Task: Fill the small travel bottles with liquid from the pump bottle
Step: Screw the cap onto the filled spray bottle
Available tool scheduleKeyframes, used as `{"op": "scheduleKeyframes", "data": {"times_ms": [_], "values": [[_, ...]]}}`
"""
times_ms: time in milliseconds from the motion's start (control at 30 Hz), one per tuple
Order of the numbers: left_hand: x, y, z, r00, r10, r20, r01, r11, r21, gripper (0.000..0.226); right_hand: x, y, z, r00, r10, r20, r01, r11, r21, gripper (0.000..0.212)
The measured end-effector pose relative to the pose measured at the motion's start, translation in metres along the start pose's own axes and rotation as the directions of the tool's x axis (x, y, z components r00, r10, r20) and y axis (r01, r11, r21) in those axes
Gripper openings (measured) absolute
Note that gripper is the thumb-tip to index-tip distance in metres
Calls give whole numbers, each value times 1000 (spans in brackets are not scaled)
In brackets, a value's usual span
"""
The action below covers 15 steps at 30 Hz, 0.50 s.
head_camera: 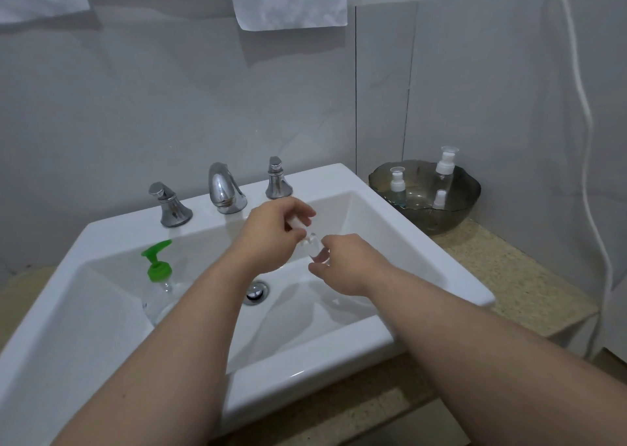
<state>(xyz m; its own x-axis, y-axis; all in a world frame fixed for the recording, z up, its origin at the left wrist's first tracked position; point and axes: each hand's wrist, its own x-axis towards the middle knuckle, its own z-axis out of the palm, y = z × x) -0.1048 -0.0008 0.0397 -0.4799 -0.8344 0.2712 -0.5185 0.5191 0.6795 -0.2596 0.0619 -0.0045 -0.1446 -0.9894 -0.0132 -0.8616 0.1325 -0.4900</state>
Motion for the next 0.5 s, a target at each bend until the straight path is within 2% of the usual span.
{"op": "scheduleKeyframes", "data": {"times_ms": [33,67,100,133,200,233,400,500], "values": [[-1,2,0,999,-16,33,19,996,-84,44,-1,0,0,1000,-2,3,2,1000,-5,21],[-2,5,0,998,-36,43,42,988,-147,44,-1,-1,-1,1000,-5,4,5,1000,-3,21],[-2,6,1,998,-55,32,60,984,-169,35,-2,-2,-2,1000,-7,6,7,1000,-2,22],[-2,6,3,998,-68,-6,66,990,-125,26,-2,-2,-2,1000,-10,10,10,1000,-2,22],[-2,3,6,996,-55,-73,57,998,26,24,-3,-3,-4,1000,-12,13,12,1000,-5,22],[-1,1,6,996,-50,-78,53,998,33,21,-3,-3,-4,1000,-11,12,11,1000,-8,22],[-2,1,2,997,-47,68,62,970,-236,38,-4,-4,-4,999,5,37,-5,1000,11,25],[-1,1,5,996,-70,46,81,955,-287,37,-5,-5,-5,1000,0,24,0,1000,20,25]]}}
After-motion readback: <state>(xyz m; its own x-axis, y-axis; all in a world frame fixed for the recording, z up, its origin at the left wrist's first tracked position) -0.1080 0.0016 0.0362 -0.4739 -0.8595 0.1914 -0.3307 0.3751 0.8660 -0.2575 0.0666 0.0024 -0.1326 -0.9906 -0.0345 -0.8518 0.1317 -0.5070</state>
